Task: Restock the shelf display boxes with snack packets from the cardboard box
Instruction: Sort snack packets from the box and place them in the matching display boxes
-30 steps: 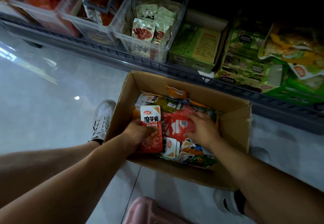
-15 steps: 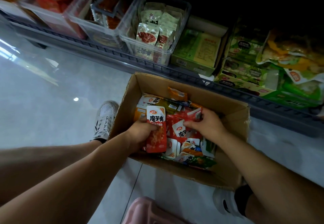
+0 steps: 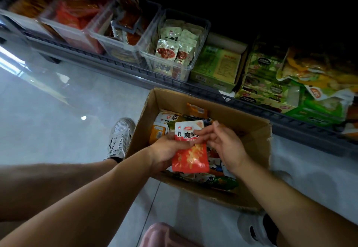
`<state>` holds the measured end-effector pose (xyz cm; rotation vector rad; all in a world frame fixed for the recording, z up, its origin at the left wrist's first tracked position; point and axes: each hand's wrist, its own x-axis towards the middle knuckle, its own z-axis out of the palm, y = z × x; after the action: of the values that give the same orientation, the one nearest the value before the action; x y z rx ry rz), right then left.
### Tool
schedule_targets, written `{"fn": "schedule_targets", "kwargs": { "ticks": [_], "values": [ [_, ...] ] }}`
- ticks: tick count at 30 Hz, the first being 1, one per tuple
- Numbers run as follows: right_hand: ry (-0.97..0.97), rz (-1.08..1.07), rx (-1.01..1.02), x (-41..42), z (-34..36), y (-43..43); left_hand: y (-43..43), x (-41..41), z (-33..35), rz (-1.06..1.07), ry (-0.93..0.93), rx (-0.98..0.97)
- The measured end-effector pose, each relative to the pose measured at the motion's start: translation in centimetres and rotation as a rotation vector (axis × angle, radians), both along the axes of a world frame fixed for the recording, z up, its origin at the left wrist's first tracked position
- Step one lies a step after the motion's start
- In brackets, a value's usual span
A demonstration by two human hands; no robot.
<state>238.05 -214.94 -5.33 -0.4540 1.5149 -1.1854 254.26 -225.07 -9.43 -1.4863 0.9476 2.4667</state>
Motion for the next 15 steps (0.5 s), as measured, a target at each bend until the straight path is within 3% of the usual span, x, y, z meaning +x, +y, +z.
{"fn": "schedule_targets", "kwargs": {
  "ticks": [3, 4, 5, 7, 9, 12, 15],
  "values": [
    [-0.178, -0.289, 0.046, 0.1, -0.6, -0.7, 0.1, -0.1, -0.7, 0.008, -0.047, -0.083],
    [-0.124, -0.33, 0.112, -0.2, -1.2, -0.9, 0.0, 0.1, -1.0, 0.012, -0.071, -0.111],
    [0.016, -0.287, 0.201, -0.7, -2.0, -0.9, -0.1, 0.4, -1.4, 0.015, -0.096, -0.146],
    [0.383, -0.001, 0.351, -2.1, -4.2, -0.2, -0.3, 0.9, -2.0, 0.026, -0.154, -0.213],
    [0.61, 0.298, 0.427, -3.2, -6.7, 0.7, -0.4, 1.3, -2.4, 0.06, -0.196, -0.261],
    [0.756, 0.518, 0.497, -4.0, -9.0, 1.2, -0.4, 1.5, -2.6, 0.097, -0.205, -0.288],
    [0.788, 0.567, 0.511, -3.9, -10.3, 0.7, -0.6, 1.6, -2.7, 0.098, -0.205, -0.293]
  ]
}}
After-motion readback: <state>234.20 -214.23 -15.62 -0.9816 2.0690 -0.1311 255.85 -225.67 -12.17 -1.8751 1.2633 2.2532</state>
